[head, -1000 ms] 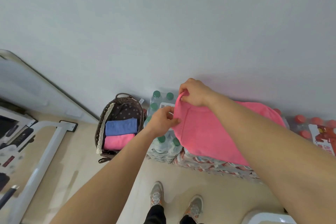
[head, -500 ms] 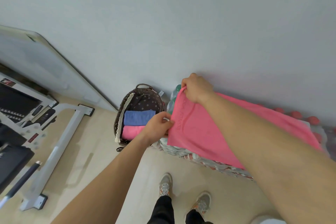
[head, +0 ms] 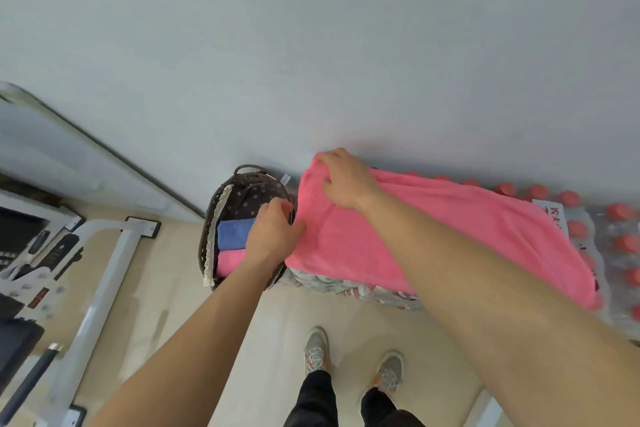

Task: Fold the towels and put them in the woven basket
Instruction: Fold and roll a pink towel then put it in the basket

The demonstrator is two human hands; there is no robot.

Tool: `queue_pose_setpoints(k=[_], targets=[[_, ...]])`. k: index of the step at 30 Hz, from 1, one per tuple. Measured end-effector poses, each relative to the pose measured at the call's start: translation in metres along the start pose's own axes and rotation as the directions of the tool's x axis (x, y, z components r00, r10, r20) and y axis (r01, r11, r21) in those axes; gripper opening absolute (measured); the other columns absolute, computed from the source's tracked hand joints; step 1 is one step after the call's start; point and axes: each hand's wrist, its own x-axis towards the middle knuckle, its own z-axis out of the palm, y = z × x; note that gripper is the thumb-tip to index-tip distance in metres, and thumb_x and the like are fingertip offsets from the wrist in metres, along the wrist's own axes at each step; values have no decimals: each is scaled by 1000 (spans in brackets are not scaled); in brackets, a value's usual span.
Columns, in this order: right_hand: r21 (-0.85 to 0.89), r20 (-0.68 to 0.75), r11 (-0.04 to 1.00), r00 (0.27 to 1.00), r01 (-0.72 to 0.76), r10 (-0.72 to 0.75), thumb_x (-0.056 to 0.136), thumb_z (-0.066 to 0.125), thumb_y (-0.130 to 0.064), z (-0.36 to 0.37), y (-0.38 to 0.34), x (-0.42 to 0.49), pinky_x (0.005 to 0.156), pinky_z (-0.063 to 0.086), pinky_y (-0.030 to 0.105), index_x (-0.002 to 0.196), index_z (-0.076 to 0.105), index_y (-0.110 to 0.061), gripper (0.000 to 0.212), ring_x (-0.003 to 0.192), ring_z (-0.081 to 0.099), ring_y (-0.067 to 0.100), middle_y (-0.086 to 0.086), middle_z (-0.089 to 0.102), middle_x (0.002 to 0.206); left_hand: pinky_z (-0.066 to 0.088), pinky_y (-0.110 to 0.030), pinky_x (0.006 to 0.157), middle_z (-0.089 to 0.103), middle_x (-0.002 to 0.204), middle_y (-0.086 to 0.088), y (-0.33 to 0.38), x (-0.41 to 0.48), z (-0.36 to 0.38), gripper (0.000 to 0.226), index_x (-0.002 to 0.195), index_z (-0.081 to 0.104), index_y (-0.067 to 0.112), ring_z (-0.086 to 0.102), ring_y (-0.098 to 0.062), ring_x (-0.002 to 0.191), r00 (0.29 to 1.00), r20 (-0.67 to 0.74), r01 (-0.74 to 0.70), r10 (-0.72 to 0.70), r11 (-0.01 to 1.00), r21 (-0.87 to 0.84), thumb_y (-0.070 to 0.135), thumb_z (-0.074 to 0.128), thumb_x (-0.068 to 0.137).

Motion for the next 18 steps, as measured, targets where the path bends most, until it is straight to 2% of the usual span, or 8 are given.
queue_pose_setpoints(k=[4,8,11,14,18], targets=[[30,-89,993,989,-112,114,90,55,-14,-36,50,-40,100,43,38,134,54,-16,44,120,52,29,9,50,132,40,-26,81,62,108,2,68,9,26,30,112,62,16,57,-15,95,982,75,-174,175,985,-22,24,66,83],[81,-171,948,933,-307,316,87,57,-16,-70,134,-102,97,46,41,125,59,-15,38,112,55,31,10,53,122,45,-28,83,68,101,-4,145,-2,82,19,101,67,12,62,-21,95,912,182,-370,367,929,-21,16,68,82],[90,-200,877,854,-472,480,87,55,-17,-90,195,-161,97,46,42,124,60,-18,38,114,54,33,11,54,125,47,-30,85,68,99,-5,197,-18,129,17,97,67,13,62,-23,94,836,276,-486,474,873,-25,14,67,81],[95,-199,762,738,-641,645,86,54,-18,-102,240,-216,95,48,43,126,59,-20,41,118,51,35,11,48,134,47,-31,86,69,100,-5,244,-35,171,18,98,68,13,62,-23,96,755,340,-586,561,809,-34,13,65,80],[155,-171,668,646,-728,744,86,54,-22,-98,277,-263,89,50,45,128,55,-17,42,110,56,40,16,50,125,46,-34,93,68,115,-1,290,-47,216,28,112,65,16,60,-24,108,624,400,-748,671,662,56,15,60,85]])
